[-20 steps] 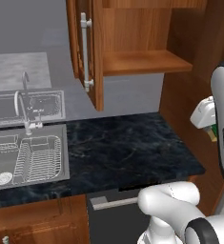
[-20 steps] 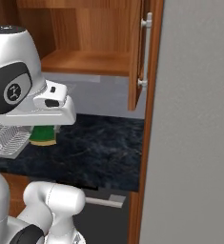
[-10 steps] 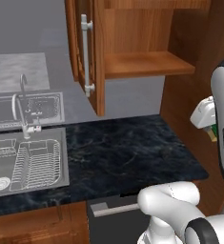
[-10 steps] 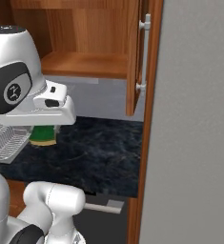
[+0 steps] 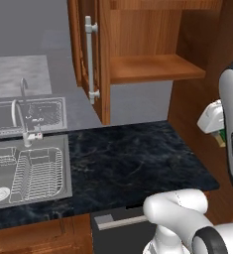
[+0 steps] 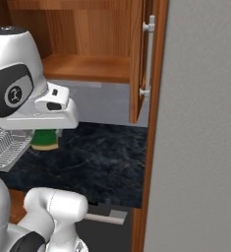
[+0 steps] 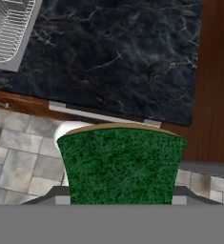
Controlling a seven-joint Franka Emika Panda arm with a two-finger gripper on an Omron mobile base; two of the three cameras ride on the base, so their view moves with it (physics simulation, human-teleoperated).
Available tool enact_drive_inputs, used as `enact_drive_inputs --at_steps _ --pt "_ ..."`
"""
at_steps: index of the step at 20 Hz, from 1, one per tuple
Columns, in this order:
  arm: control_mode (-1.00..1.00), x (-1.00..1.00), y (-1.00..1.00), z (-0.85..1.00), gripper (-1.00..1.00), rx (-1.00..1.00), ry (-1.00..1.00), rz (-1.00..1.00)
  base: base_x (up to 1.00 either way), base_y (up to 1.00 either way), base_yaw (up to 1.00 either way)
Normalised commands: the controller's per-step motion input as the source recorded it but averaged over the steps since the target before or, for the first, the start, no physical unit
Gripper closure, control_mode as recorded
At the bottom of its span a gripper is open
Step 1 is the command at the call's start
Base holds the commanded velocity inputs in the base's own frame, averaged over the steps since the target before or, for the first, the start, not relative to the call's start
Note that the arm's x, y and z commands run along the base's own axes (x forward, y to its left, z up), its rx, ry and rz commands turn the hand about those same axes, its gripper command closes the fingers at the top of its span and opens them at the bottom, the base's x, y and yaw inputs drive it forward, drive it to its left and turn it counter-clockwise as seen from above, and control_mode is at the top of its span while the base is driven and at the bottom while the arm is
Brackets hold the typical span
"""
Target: Pick up the sponge and bar soap from the sink, and place them back in the cabinet, and close the cabinet doors.
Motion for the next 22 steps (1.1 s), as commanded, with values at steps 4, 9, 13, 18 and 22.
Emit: enact_drive_inputs --at_steps 4,9,13,18,22 --pt "-1.00 0.34 0.00 0.00 1.00 0.00 -0.03 0.00 0.00 0.00 0.00" --pt "-1.00 0.36 0.00 0.00 1.00 0.00 -0.07 0.00 0.00 0.00 0.00" --pt "-1.00 0.29 0.00 0.04 1.00 0.00 -0.14 0.00 0.00 0.00 0.00" --pt "-1.00 0.07 0.00 0.13 1.00 0.00 -0.24 0.00 0.00 0.00 0.00" --pt "-1.00 0.16 0.00 0.04 1.00 0.00 -0.26 0.00 0.00 0.00 0.00"
